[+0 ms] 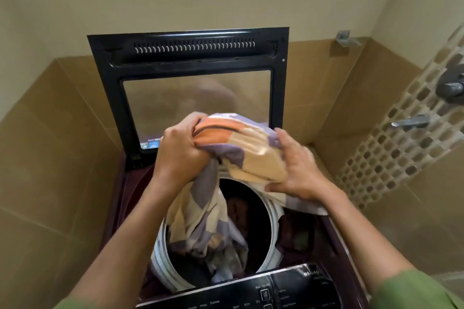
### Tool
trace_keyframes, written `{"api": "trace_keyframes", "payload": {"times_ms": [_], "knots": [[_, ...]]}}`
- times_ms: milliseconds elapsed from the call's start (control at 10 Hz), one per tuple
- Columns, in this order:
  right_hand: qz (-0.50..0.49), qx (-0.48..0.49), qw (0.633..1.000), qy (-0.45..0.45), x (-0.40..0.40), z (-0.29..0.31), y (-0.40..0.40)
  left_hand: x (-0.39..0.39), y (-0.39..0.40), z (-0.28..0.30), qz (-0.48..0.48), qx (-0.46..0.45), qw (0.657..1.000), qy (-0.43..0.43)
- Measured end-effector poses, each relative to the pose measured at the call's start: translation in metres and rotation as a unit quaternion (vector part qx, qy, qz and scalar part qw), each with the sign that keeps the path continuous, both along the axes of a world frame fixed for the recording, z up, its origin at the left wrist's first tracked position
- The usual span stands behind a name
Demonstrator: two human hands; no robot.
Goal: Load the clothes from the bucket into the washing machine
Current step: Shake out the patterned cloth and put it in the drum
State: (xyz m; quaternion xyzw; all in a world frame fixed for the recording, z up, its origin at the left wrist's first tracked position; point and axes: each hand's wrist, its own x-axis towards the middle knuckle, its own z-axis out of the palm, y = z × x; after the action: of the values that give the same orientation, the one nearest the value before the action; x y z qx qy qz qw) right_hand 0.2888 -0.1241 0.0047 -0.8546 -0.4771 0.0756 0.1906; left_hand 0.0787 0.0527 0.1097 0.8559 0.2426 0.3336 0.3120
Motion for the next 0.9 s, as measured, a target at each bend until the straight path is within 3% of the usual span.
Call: {"api": "trace_keyframes", "payload": {"times_ms": [100, 200, 300, 400, 500, 600, 700, 800, 900], "knots": [[-0.144, 0.066, 0.954, 0.253, 0.048, -0.030, -0.045, 0.047, -0.031, 0.034, -0.088, -0.001, 0.996, -0.034], [-0.193, 0.158, 0.880, 0.405, 0.061, -0.049, -0.051, 0.076, -0.059, 0.048, -0.158, 0.006, 0.987, -0.040], [-0.340, 0.227, 0.776, 0.480, 0.076, -0.055, -0.052, 0.101, -0.088, 0.049, -0.208, 0.020, 0.977, -0.041], [-0.349, 0.357, 0.756, 0.423, 0.090, -0.031, -0.061, 0.107, -0.086, 0.042, -0.199, 0.026, 0.979, -0.029], [-0.428, 0.547, 0.684, 0.224, 0.121, 0.033, -0.098, 0.106, -0.073, 0.031, -0.171, 0.021, 0.984, -0.044], [-0.420, 0.616, 0.658, 0.104, 0.134, 0.073, -0.124, 0.101, -0.066, 0.024, -0.172, -0.006, 0.979, -0.105], [-0.381, 0.592, 0.710, -0.011, 0.139, 0.108, -0.139, 0.094, -0.049, 0.017, -0.156, -0.019, 0.976, -0.152], [-0.368, 0.467, 0.803, -0.035, 0.127, 0.115, -0.130, 0.085, -0.044, 0.009, -0.131, -0.013, 0.986, -0.107], [-0.416, 0.460, 0.781, -0.067, 0.109, 0.113, -0.114, 0.074, -0.045, -0.004, -0.121, -0.022, 0.990, -0.072]]}}
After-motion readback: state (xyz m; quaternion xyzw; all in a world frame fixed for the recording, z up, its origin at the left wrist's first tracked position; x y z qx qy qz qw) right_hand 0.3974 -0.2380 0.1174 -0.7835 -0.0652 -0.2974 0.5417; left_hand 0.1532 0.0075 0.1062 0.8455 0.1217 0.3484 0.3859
